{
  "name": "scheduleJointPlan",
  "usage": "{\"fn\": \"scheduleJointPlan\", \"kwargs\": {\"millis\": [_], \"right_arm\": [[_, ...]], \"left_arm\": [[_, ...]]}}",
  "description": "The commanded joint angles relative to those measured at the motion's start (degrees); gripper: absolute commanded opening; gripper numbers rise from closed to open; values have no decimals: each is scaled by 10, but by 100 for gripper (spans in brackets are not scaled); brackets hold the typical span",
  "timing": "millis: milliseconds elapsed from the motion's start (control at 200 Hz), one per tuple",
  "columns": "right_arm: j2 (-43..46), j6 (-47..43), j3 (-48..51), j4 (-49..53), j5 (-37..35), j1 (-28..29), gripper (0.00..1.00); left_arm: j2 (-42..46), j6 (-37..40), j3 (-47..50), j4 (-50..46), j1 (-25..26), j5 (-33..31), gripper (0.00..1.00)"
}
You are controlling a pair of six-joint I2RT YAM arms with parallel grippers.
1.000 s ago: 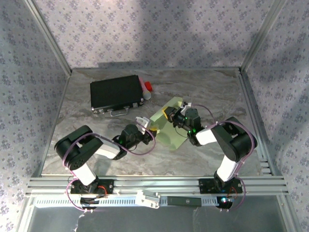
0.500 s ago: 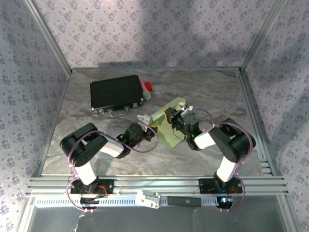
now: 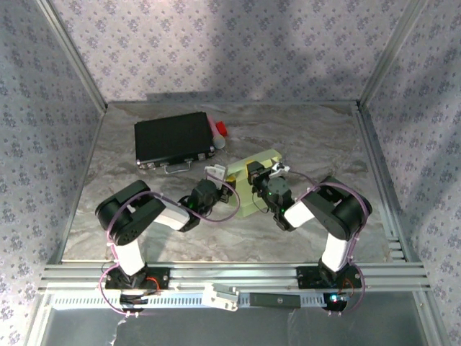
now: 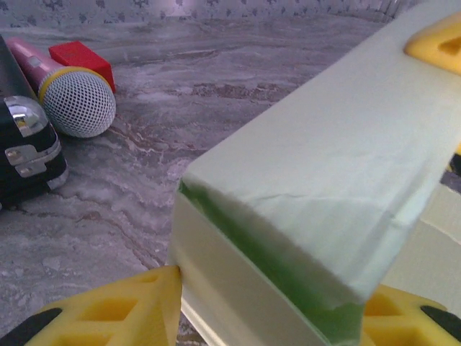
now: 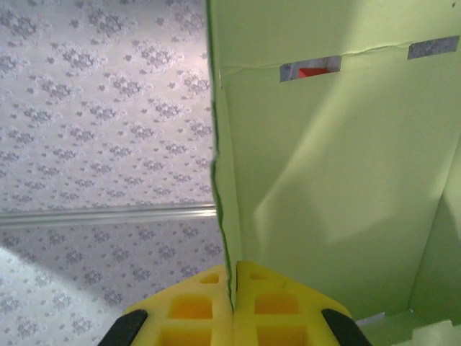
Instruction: Fold the paper box
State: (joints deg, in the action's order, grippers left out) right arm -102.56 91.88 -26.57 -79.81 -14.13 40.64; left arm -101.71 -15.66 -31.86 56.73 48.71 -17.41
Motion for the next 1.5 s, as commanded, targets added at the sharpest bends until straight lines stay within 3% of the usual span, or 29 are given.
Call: {"fn": "scheduleJointPlan", "kwargs": {"millis": [0,820,1494], "right_arm": [[-22,23,-8,-2,1,24,0],[-116,-30,-75,2,-62,50,0],[-187,-52,-112,1,-64,49,0]], "left_arm": [[-8,-1,-35,47,-12,12,45],[-29,-5,-60,35,-65,71,45],[-32,-11,-74,14,-93,87,41]]}}
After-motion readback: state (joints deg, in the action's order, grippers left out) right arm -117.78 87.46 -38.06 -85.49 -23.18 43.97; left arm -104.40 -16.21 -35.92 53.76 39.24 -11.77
